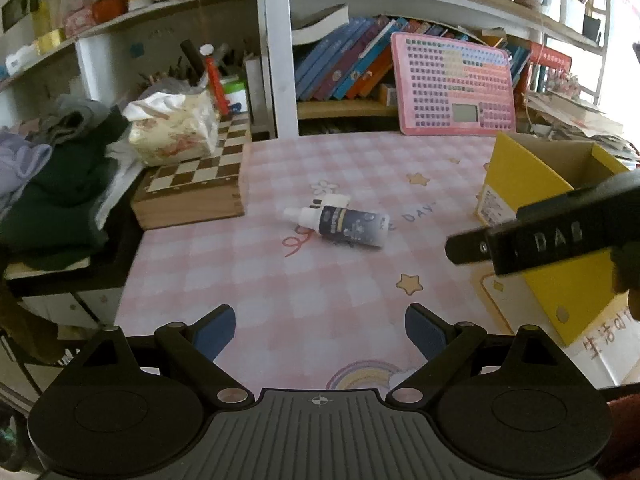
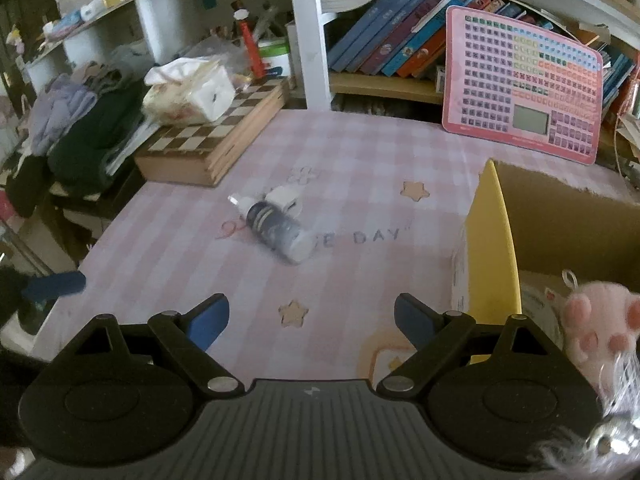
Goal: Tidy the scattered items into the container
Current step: 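Lift both tools out of the box and move toward the spray bottle, then grasp the white spray bottle with the left tool while the right tool grasps the white plug charger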
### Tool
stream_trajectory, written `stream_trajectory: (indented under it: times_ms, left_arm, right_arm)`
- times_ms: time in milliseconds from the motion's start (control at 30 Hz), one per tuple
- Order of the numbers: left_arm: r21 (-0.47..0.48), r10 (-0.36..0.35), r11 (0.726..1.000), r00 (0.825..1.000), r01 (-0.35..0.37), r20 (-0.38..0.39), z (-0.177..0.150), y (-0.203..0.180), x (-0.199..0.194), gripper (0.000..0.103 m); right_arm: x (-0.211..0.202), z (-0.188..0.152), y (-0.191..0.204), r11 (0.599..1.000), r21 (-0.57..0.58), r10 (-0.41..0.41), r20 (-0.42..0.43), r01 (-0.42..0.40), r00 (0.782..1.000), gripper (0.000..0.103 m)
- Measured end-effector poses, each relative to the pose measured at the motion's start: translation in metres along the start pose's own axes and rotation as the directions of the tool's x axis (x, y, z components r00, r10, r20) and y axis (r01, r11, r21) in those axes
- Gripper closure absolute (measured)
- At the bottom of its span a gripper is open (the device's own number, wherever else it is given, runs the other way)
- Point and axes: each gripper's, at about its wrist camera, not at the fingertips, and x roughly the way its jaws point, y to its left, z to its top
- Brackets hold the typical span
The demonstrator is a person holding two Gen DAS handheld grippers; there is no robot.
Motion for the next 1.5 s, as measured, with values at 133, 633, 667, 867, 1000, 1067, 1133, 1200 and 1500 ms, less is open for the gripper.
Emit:
stream_trajectory:
  times_ms: [133,633,667,867,1000,1067,1133,1200,1500]
  left_arm:
    - [0.02,-0.013,1.0,1.0,0.013,-0.002,0.013,-0.006,0.022,0.009]
    - [-0.133,0.047,0.99,0.998,-0.041,0.037,0.061,-0.024,0.121,0.009]
    - [-0.149,0.059,0.987,0.998,-0.053,0.035,0.063,-0.024,0.127,0.009]
    - [-0.214,0.115,0.97,0.993,-0.116,-0.016,0.065,-0.011,0.149,0.01]
    - [-0.245,0.131,0.96,0.991,-0.136,-0.037,0.057,0.002,0.144,0.012]
    - [-0.25,0.128,0.959,0.991,-0.136,-0.048,0.053,0.008,0.139,0.015]
    - [-0.259,0.125,0.956,0.991,-0.135,-0.056,0.048,0.015,0.134,0.021]
    - [-0.278,0.129,0.95,0.99,-0.14,-0.06,0.044,0.022,0.13,0.032]
    - [-0.303,0.109,0.944,0.99,-0.13,-0.086,0.036,0.019,0.117,0.032]
  right_arm:
    - [0.015,0.022,-0.01,0.999,0.023,0.029,-0.004,-0.028,1.0,0.014]
    - [0.068,0.097,-0.03,0.997,0.03,0.07,0.002,-0.07,0.998,0.014]
    - [0.07,0.098,-0.03,0.997,0.029,0.07,0.0,-0.07,0.998,0.014]
    - [0.085,0.103,-0.031,0.997,0.015,0.075,-0.025,-0.074,0.997,0.014]
    - [0.093,0.102,-0.031,0.996,0.018,0.086,-0.046,-0.085,0.995,0.015]
    - [0.097,0.102,-0.029,0.995,0.017,0.094,-0.056,-0.094,0.994,0.015]
    - [0.101,0.103,-0.026,0.994,0.006,0.106,-0.063,-0.106,0.992,0.015]
    - [0.105,0.103,-0.022,0.993,-0.011,0.114,-0.071,-0.115,0.991,0.015]
    - [0.132,0.099,0.0,0.983,-0.111,0.131,-0.131,-0.146,0.983,0.017]
